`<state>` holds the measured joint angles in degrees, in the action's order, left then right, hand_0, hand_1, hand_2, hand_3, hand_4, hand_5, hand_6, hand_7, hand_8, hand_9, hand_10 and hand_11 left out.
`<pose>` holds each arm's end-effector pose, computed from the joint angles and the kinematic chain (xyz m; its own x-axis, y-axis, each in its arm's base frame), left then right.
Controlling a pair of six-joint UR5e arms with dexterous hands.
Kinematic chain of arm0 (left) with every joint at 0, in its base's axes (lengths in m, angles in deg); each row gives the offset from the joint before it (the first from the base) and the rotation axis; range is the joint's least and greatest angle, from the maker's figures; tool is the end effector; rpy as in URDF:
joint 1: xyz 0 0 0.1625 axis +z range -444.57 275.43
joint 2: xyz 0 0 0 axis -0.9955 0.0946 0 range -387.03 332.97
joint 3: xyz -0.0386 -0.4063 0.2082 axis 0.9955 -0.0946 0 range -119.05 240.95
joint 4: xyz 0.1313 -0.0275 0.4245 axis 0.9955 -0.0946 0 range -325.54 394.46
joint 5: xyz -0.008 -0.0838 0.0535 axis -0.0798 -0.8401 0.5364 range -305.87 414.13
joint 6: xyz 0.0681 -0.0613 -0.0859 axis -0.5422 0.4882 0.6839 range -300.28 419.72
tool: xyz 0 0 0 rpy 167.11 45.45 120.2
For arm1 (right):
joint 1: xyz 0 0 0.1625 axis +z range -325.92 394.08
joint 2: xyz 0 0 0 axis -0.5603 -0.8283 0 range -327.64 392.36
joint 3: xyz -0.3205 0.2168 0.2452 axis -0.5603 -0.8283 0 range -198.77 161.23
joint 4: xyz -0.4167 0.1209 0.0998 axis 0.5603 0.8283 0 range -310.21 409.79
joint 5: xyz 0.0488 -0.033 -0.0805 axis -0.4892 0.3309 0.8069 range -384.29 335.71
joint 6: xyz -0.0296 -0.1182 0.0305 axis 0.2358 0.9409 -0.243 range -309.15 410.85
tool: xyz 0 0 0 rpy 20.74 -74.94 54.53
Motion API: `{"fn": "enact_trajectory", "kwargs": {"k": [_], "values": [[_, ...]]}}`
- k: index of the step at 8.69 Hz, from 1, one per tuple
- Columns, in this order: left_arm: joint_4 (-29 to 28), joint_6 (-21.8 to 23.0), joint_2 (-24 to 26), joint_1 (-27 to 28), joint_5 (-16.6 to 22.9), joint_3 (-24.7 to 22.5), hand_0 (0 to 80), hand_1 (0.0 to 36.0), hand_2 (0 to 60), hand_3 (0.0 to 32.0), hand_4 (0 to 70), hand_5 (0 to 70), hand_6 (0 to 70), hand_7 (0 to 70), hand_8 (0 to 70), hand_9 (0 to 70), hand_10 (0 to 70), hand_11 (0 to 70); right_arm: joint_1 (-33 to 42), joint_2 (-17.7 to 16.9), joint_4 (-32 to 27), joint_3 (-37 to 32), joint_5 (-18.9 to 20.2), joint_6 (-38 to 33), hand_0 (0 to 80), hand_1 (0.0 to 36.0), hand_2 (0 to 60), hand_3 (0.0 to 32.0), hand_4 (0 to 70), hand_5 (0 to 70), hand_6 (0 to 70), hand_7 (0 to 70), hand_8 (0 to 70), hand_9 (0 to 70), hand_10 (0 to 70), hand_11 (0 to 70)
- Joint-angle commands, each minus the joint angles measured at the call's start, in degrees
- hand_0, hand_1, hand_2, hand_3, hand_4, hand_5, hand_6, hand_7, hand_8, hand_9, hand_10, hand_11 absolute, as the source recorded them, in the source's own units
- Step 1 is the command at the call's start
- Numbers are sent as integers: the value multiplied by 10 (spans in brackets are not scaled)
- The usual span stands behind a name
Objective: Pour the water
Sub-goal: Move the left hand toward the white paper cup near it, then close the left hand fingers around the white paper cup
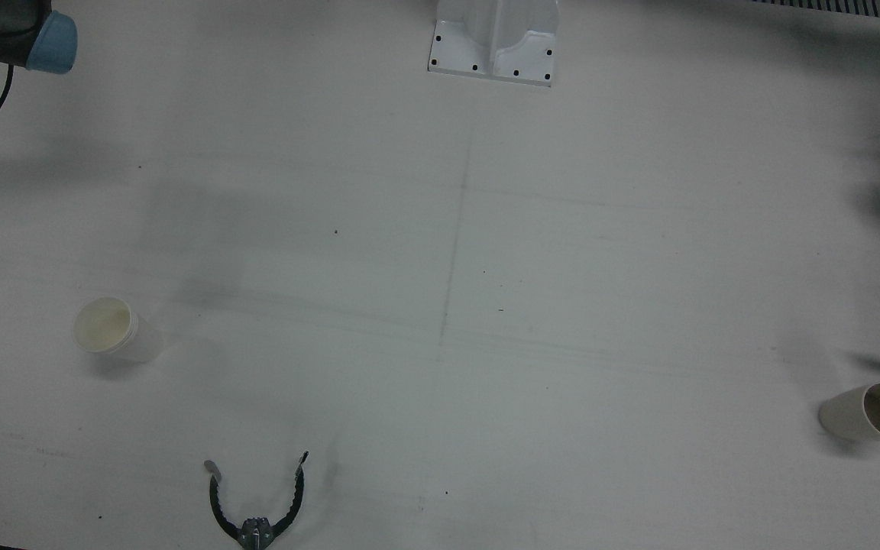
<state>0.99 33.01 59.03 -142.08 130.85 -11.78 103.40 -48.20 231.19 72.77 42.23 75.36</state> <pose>0.1346 -0.5131 0.8447 -0.8923 -0.2174 -0.3956 0.3212 0.3099 -0.8949 -0.0482 -0.6470 0.6127 -0.9314 -0.1044 0.3487 -0.3601 0.1234 -0.9247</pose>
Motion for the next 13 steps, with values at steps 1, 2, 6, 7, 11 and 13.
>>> {"fn": "enact_trajectory", "kwargs": {"k": [1, 2, 6, 7, 11, 13], "values": [[-4, 0, 49, 19, -21, 53, 562, 202, 0, 54, 23, 0, 0, 26, 0, 0, 0, 14, 3, -31, -1, 21, 2, -6, 451, 134, 149, 48, 15, 115, 6, 81, 0, 2, 0, 0], [-5, 0, 56, 19, -20, 54, 557, 202, 0, 48, 26, 0, 0, 29, 0, 0, 0, 17, 3, -31, 0, 20, 2, -6, 452, 133, 151, 42, 23, 117, 8, 83, 0, 2, 0, 0], [-11, -3, 68, 19, -20, 72, 541, 200, 0, 20, 17, 1, 0, 51, 0, 0, 0, 14, -2, -22, 0, 18, 1, -5, 448, 131, 161, 30, 58, 131, 16, 95, 0, 5, 0, 0], [-10, -7, 69, 23, -20, 71, 545, 202, 0, 14, 25, 7, 0, 56, 0, 0, 0, 17, -2, -22, 0, 18, 1, -5, 449, 131, 162, 28, 62, 132, 17, 94, 0, 4, 0, 0], [-6, -7, 87, 36, -20, 79, 539, 201, 0, 12, 36, 9, 0, 63, 0, 0, 2, 25, 2, -24, -1, 17, 1, -5, 442, 124, 155, 28, 64, 124, 16, 91, 0, 4, 0, 0], [2, -9, 93, 40, -20, 79, 534, 201, 12, 10, 38, 9, 0, 66, 0, 0, 4, 28, -1, -23, -1, 14, 1, -5, 438, 121, 151, 26, 69, 129, 17, 90, 0, 3, 0, 0]]}}
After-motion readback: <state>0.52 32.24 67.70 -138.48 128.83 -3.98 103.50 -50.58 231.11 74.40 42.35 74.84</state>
